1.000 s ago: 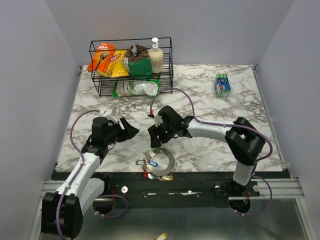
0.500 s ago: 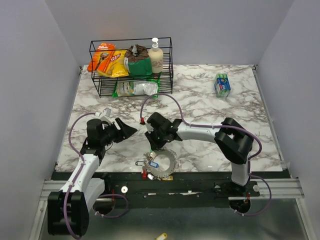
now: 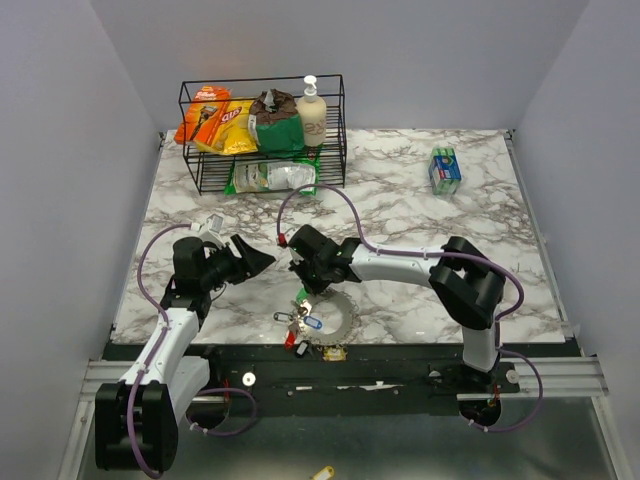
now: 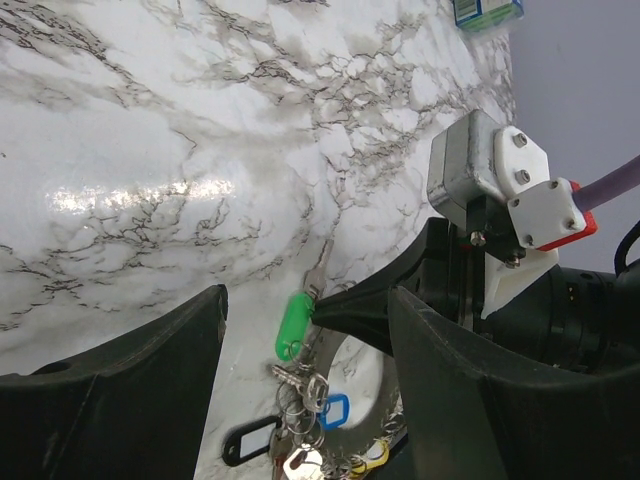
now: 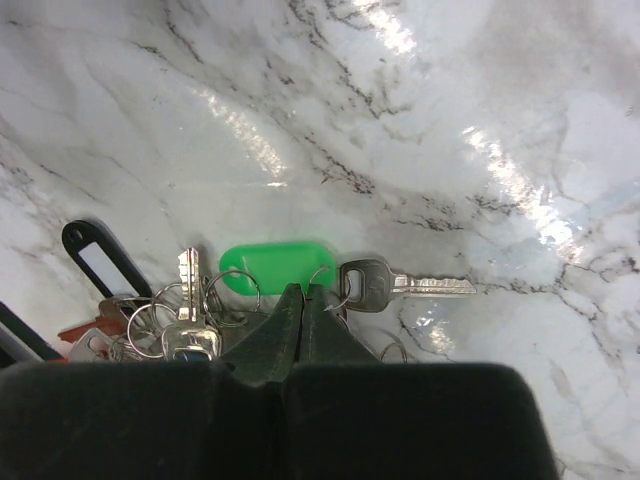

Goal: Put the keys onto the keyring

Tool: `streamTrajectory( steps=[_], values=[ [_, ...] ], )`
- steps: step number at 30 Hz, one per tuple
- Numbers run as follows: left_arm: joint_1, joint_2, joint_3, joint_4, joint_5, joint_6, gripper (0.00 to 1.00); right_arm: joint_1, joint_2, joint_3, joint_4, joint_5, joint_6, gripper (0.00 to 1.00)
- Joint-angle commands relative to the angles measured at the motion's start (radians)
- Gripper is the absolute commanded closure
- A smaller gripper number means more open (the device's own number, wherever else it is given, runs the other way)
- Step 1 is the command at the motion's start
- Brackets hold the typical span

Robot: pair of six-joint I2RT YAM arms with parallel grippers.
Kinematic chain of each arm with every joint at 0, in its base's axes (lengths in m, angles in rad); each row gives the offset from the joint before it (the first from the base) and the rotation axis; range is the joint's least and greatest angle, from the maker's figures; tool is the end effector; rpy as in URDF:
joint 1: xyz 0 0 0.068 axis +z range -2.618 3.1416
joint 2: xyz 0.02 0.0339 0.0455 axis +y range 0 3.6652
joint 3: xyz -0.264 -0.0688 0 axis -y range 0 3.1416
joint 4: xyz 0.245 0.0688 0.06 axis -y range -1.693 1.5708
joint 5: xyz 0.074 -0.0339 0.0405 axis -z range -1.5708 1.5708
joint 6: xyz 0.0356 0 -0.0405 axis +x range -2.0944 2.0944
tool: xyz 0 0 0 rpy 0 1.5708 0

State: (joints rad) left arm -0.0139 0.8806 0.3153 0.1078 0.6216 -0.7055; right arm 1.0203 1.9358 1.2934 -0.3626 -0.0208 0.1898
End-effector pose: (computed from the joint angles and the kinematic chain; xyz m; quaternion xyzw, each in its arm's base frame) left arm 0.1830 -0.0233 0.1910 -0.1220 0.8153 -0.4201 0.3794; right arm 0.2113 0.3456 0.1689 -0.3900 0.8774 0.1670 0.2239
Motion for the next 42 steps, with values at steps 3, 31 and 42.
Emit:
streamTrajectory(
  steps=[3, 31, 42],
  values=[
    [0.006, -0.006, -0.008, 0.024, 0.029, -0.002, 0.26, -0.005, 0.0, 0.047, -0.022, 0.139, -0.052, 0.99],
    [-0.043, 0.092, 0.022, 0.026, 0.018, 0.05, 0.26, -0.204, 0.048, 0.112, 0.028, 0.085, -0.084, 0.97],
    [-0.15, 0.188, 0.096, 0.001, -0.059, 0.103, 0.26, -0.207, -0.029, 0.07, 0.051, 0.076, -0.084, 0.42]
  ],
)
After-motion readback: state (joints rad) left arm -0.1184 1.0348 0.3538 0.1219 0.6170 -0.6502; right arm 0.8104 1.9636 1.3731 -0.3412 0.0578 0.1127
